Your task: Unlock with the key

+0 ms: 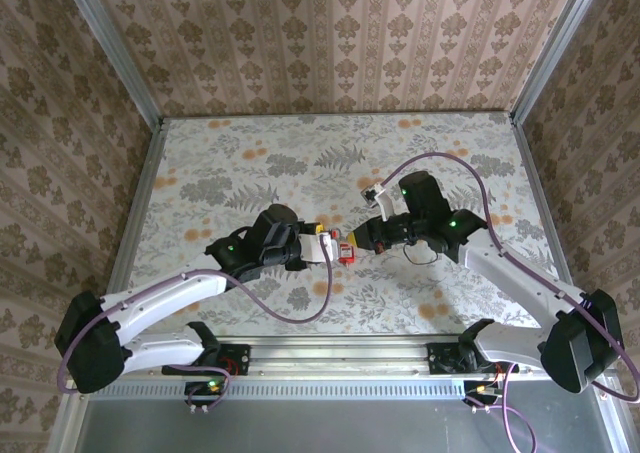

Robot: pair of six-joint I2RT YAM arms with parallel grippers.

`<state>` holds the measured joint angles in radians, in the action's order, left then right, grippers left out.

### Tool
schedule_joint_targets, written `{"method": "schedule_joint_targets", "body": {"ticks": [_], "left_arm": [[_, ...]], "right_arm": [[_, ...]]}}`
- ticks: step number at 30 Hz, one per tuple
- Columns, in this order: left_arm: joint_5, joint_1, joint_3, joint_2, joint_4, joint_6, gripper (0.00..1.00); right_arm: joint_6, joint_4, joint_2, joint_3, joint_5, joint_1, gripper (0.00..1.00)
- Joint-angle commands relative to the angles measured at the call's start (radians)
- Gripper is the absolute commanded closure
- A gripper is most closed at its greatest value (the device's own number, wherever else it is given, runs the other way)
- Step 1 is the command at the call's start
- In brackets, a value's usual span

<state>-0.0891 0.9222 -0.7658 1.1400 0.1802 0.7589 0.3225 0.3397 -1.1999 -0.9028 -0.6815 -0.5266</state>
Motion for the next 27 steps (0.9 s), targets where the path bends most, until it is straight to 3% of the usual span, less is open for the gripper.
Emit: {"method": "schedule_joint_targets", "body": {"ticks": [1,16,27], "left_arm": [[-0.035,0.007,-0.009,-0.007,-0.041,-0.023,1.0],[-0.123,0.005,0.001,-0.02,-0.049,-0.067,1.0],[-0.12,0.011,0.021,-0.025,-0.095,-0.081,1.0]], "right_arm": [[0.017,-0.031,-0.013,0.008,0.012,-0.005,1.0],[-0.107,0.032,-0.02,-0.002,0.045,-0.006,1.0],[-0.061,0.008,-0.028,0.008,0.056,-0.006,1.0]]}}
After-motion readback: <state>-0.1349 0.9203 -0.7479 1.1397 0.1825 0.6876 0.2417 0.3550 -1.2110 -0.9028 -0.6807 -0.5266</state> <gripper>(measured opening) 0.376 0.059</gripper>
